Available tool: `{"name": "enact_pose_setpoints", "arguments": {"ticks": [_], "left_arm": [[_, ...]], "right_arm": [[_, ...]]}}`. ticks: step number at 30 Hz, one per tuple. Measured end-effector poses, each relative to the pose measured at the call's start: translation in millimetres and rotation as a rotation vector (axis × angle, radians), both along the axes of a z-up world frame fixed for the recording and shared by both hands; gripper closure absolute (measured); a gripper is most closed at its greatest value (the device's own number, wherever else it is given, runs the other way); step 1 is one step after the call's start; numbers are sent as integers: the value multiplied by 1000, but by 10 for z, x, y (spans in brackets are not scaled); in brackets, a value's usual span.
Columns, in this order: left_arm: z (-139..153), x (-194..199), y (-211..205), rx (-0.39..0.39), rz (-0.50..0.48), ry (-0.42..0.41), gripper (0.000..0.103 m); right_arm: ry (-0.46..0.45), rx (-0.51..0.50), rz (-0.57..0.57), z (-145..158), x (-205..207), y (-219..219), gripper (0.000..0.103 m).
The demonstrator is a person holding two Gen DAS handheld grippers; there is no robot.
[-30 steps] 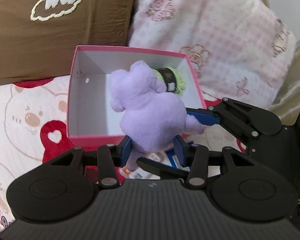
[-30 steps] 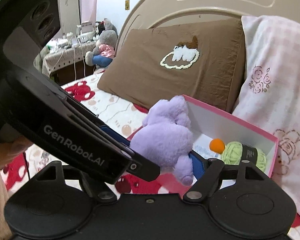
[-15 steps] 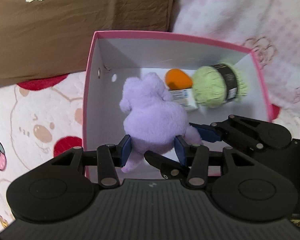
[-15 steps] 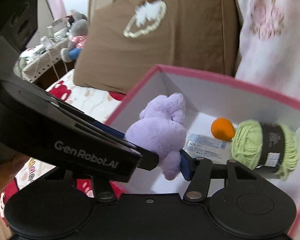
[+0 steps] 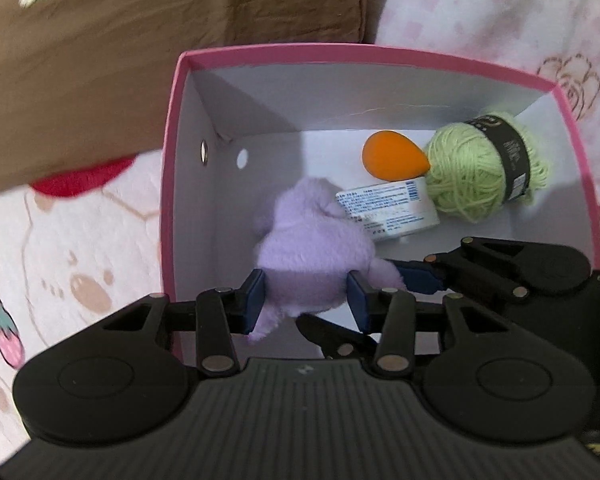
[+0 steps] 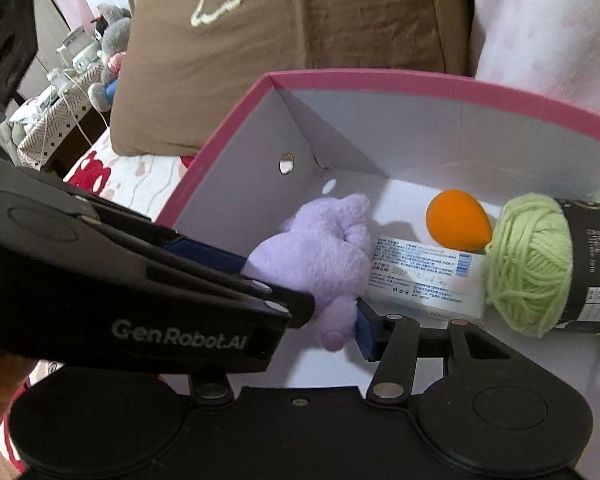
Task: Organize objects
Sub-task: 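Lower the plush toy into the pink box and open the left tool, then withdraw the left tool up out of the pink box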
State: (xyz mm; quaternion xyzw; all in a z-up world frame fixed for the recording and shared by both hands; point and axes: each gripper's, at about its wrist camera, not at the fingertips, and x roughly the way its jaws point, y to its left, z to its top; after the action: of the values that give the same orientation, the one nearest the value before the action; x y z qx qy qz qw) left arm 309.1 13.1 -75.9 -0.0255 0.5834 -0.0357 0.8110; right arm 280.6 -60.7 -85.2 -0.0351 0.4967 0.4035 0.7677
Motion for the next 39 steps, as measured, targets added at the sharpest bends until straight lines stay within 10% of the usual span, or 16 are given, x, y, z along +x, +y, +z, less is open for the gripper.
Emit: {"name": "enact_pose_setpoints", "arguments": {"ticks": [6,12,19,30,39], "left_arm": [[6,9,-43,35,-22,-17,64],[44,-60,2,45,-9,-64,65],[82,-138,80,5,34,-88,67],[211,-302,169,-17,59,-146,67],[408,-631,258,-89,65,-186,67]], "right_arm": [[-1,12,-6,-48,5,-74,47],[19,-25,-31,-97,39,-88,82],[20,-53,-72,-113,45,-3,88],[13,-70,-36,-87,-32,94,81],[-116,-49,-22,347,-341,-280,49]]}}
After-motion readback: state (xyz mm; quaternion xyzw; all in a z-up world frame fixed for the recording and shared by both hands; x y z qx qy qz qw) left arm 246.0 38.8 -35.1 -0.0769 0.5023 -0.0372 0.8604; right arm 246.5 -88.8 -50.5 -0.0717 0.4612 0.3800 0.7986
